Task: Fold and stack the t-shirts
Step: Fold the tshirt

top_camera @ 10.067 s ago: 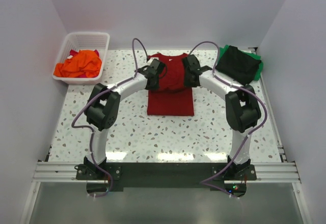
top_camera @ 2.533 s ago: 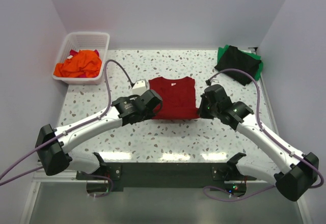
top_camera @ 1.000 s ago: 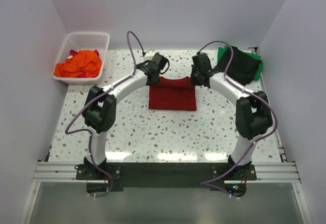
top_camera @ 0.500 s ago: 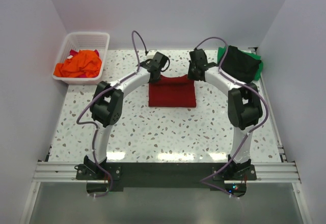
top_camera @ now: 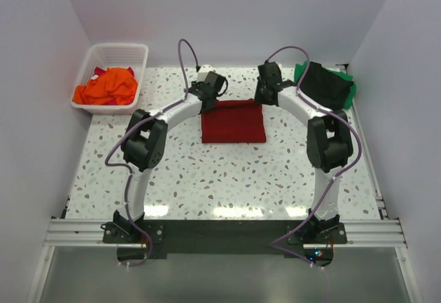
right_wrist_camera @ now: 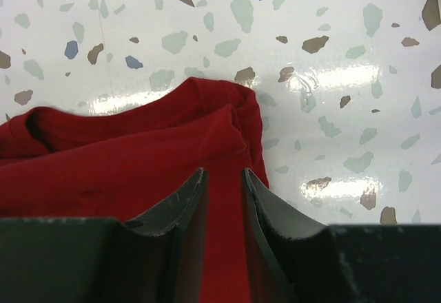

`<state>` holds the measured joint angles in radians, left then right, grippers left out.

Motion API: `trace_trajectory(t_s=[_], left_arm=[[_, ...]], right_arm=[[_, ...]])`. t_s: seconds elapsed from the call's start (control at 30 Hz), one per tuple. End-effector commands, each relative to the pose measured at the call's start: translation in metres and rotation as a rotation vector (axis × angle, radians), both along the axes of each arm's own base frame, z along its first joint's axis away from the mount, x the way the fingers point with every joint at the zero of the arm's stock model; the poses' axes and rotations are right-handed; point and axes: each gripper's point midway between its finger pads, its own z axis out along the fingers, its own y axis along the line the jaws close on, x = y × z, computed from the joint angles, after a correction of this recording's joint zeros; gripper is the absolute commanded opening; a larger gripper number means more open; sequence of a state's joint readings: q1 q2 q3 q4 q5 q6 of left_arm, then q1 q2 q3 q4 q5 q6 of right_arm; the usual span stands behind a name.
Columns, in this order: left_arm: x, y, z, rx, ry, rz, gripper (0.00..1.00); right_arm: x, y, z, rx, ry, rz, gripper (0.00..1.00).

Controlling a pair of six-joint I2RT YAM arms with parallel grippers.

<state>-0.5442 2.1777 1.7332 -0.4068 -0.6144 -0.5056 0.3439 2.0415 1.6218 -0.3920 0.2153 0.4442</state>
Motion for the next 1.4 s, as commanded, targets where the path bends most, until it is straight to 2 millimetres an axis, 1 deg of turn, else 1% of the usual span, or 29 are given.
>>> trace_trajectory(t_s=[0.0,0.1,0.13,0.2,0.23,0.33,0.4,0.47,0.6,0.63,0.7,0.73,0.83,0.93,0.97,1.03,1.07,1.1,1.13,1.17,1.2,1.23,1.27,1.3,1.33,1.37], left_arm=[[0.016,0.006,0.065,-0.039,-0.184,0.033,0.42],[0.013,0.01,0.074,-0.049,-0.206,0.054,0.42],[0.011,0.011,0.082,-0.066,-0.226,0.056,0.42],[0.008,0.013,0.092,-0.086,-0.259,0.066,0.42],[0.005,0.013,0.106,-0.124,-0.302,0.057,0.43],[0.001,0.006,0.119,-0.164,-0.325,0.01,0.43],[-0.002,0.002,0.119,-0.161,-0.289,-0.003,0.43],[-0.005,-0.008,0.107,-0.175,-0.241,-0.039,0.42],[-0.017,-0.031,0.083,-0.201,-0.132,-0.132,0.42],[-0.019,-0.038,0.071,-0.21,-0.093,-0.155,0.42],[-0.024,-0.043,0.058,-0.204,-0.044,-0.175,0.42],[-0.026,-0.047,0.044,-0.208,-0.011,-0.18,0.41],[-0.032,-0.051,0.023,-0.21,0.062,-0.19,0.4],[-0.044,-0.048,0.011,-0.204,0.132,-0.18,0.39],[-0.048,-0.047,0.009,-0.201,0.15,-0.178,0.39],[-0.062,-0.041,0.004,-0.198,0.188,-0.173,0.38],[-0.067,-0.039,0.003,-0.195,0.198,-0.171,0.38],[-0.076,-0.035,0.0,-0.197,0.216,-0.177,0.38],[-0.081,-0.034,-0.002,-0.202,0.226,-0.175,0.38],[-0.084,-0.033,-0.004,-0.205,0.233,-0.176,0.39],[-0.092,-0.03,-0.009,-0.202,0.25,-0.177,0.39],[-0.095,-0.03,-0.013,-0.204,0.263,-0.178,0.39],[-0.099,-0.028,-0.016,-0.205,0.276,-0.175,0.39],[-0.104,-0.025,-0.024,-0.197,0.296,-0.17,0.38],[-0.108,-0.024,-0.03,-0.195,0.309,-0.167,0.38],[-0.114,-0.021,-0.039,-0.185,0.331,-0.16,0.38]], right_arm=[[0.022,0.003,0.036,0.03,-0.104,-0.008,0.3],[0.023,0.003,0.043,0.027,-0.122,-0.002,0.29],[0.023,0.003,0.053,0.034,-0.143,0.003,0.29],[0.023,0.003,0.058,0.038,-0.162,0.009,0.29],[0.023,0.004,0.064,0.043,-0.17,0.011,0.29],[0.02,0.005,0.067,0.044,-0.164,0.022,0.29],[0.015,0.004,0.065,0.045,-0.151,0.025,0.29],[0.008,0.004,0.06,0.051,-0.131,0.028,0.29],[-0.005,0.012,0.048,0.079,-0.083,0.067,0.29],[-0.009,0.013,0.045,0.081,-0.071,0.074,0.29],[-0.017,0.017,0.037,0.082,-0.045,0.089,0.29],[-0.019,0.019,0.035,0.085,-0.038,0.098,0.29],[-0.029,0.025,0.026,0.087,-0.004,0.124,0.29],[-0.04,0.03,0.023,0.09,0.031,0.153,0.29],[-0.048,0.032,0.019,0.09,0.054,0.165,0.29],[-0.056,0.033,0.019,0.088,0.071,0.184,0.29],[-0.065,0.033,0.012,0.085,0.1,0.194,0.29],[-0.071,0.034,0.009,0.089,0.111,0.2,0.29],[-0.075,0.034,0.009,0.09,0.112,0.207,0.29],[-0.083,0.034,-0.004,0.084,0.132,0.21,0.29],[-0.086,0.032,-0.009,0.073,0.139,0.205,0.29],[-0.09,0.031,-0.013,0.078,0.146,0.199,0.28],[-0.098,0.028,-0.023,0.073,0.17,0.195,0.28],[-0.101,0.028,-0.027,0.079,0.176,0.194,0.28],[-0.108,0.025,-0.036,0.081,0.2,0.186,0.28],[-0.111,0.025,-0.04,0.084,0.206,0.184,0.28]])
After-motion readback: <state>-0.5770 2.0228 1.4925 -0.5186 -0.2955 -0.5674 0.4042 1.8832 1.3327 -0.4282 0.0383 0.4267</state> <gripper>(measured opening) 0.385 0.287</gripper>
